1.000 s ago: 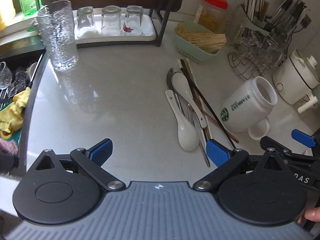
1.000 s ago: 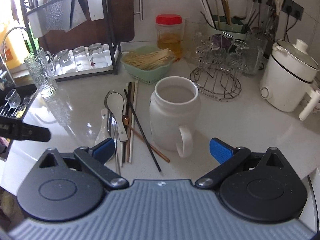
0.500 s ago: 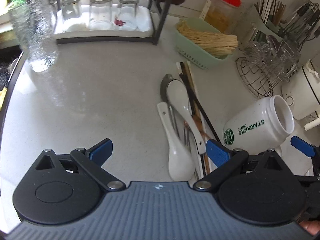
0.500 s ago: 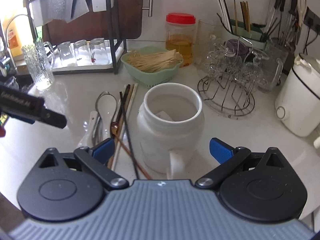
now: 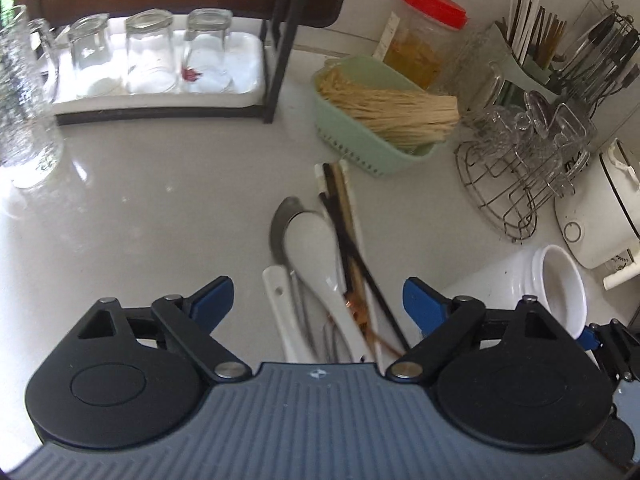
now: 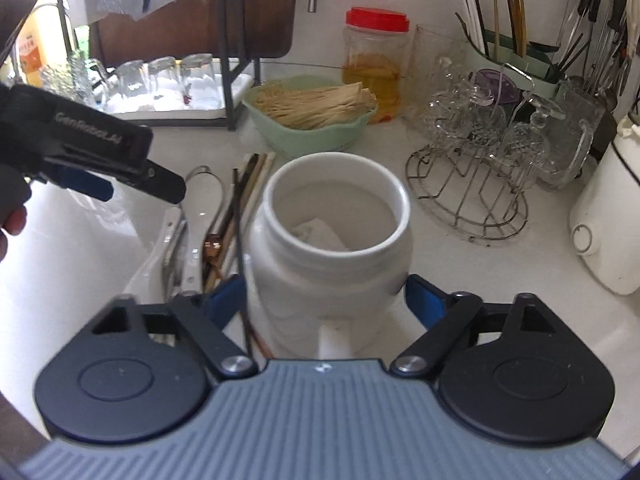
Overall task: Organize utensils
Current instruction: 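Lower the left gripper onto the white ceramic spoon and close it, then lift the white ceramic spoon with the left gripper toward the white jar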
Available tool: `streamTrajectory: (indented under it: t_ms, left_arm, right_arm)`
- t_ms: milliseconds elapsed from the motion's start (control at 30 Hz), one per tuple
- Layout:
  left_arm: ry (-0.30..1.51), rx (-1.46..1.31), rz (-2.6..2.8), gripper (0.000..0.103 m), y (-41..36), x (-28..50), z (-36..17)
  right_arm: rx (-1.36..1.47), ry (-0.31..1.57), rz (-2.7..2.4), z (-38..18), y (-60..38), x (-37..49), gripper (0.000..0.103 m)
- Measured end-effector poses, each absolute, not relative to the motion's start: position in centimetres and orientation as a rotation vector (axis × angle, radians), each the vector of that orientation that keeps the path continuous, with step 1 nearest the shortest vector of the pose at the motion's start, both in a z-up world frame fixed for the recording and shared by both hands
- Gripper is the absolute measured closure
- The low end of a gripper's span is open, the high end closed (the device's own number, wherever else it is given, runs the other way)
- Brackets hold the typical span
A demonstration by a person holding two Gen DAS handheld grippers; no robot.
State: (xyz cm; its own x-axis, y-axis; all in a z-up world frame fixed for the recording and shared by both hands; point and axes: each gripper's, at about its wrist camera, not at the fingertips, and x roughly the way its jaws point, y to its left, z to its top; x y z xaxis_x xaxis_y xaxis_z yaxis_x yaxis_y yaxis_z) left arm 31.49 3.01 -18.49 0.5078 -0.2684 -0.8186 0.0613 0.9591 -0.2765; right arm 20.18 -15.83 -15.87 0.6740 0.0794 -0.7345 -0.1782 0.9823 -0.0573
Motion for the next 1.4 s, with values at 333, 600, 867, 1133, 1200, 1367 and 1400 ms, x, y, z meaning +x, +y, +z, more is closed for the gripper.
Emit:
streamTrajectory:
  t_ms: [333,600,867,1133,1200,1367,1400]
  left_arm:
    - [0.987,-0.161,-0.17,0.033,0.9,33.6,-21.1]
    - [0.96,-0.048,-0.111,0.042,-0.4,34.7,-22.5]
    - [0.954,0.026,-0.113,0.051,-1.7,35.4,-23.0]
    - [0.959,0.051,-0.139,0.054,-2.6,35.2,-22.6]
    - [0.95,0.046,-0.154,0.054,-2.8,34.7,-22.0]
    - [0.919,0.004,-0.191,0.054,-2.2,33.6,-20.0]
    - [0.913,-0.006,-0.198,0.054,-2.0,33.3,-19.7]
  right_arm:
    - [-0.139,0.838,0.18,-15.8,-16.2,20.5,0.019]
    - [-0.152,0.833,0.225,-15.9,-16.5,20.5,0.019]
    - [-0.158,0.834,0.233,-15.8,-16.5,20.6,0.019]
    - [-0.16,0.859,0.215,-15.7,-16.3,20.9,0.019]
    - [-0.157,0.863,0.207,-15.7,-16.2,20.9,0.019]
    - [-0.146,0.869,0.185,-15.7,-16.0,20.8,0.019]
    - [-0.147,0.868,0.182,-15.7,-16.0,20.7,0.019]
